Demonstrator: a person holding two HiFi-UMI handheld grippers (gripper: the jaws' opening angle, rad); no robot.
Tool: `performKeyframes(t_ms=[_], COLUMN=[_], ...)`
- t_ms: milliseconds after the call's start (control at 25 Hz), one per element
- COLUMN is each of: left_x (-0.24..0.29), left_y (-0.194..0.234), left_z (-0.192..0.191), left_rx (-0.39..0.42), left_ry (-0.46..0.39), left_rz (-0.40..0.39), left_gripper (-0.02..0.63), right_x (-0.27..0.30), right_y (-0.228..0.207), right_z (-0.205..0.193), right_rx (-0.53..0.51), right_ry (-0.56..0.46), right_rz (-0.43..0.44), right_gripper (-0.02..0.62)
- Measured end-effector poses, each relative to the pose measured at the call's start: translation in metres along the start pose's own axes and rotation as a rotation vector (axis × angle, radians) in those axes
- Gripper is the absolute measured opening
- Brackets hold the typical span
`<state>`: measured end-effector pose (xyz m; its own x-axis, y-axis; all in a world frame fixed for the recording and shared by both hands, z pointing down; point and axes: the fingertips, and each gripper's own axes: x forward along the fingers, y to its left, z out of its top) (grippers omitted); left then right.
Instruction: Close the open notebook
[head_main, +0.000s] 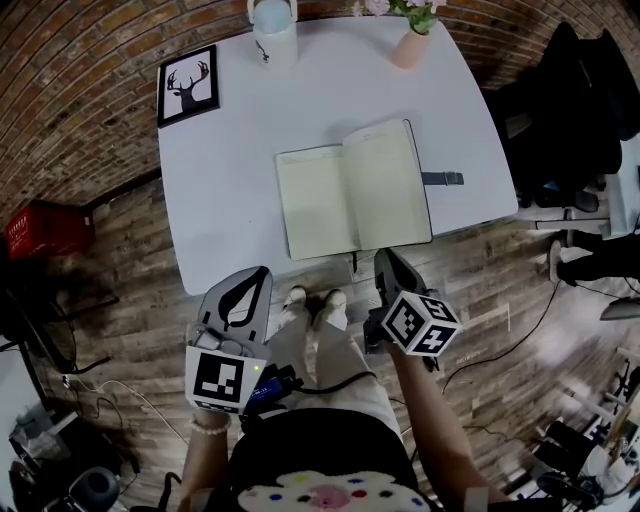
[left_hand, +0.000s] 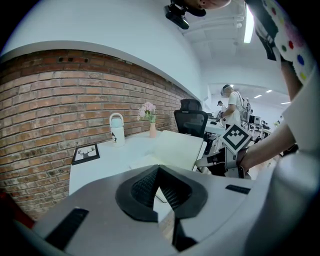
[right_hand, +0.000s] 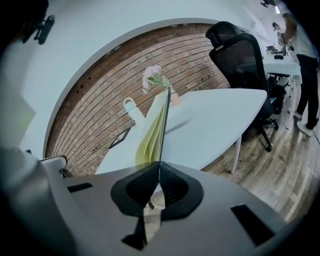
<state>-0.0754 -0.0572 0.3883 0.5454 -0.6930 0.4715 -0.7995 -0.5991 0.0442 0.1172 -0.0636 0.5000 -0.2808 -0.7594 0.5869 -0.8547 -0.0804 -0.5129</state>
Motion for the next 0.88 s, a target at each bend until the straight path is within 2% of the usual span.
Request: performKeyframes(t_ms=[240, 880], left_x=[-0.002, -0.006], left_y=[0.0, 0.005], left_z=[-0.001, -0.001], left_rx=[0.002, -0.001], left_ry=[-0.003, -0.01], left_rz=[0.002, 0.02], left_gripper=[0.015, 0.014], right_x=[-0.001, -0.002], right_y=[0.004, 0.016], right_z=[-0.001, -0.003], right_rx=[-0.12, -0.328], right_ry=[0.007, 0.036], right_rz=[-0.019, -0.038], right_gripper=[0.035, 0.034])
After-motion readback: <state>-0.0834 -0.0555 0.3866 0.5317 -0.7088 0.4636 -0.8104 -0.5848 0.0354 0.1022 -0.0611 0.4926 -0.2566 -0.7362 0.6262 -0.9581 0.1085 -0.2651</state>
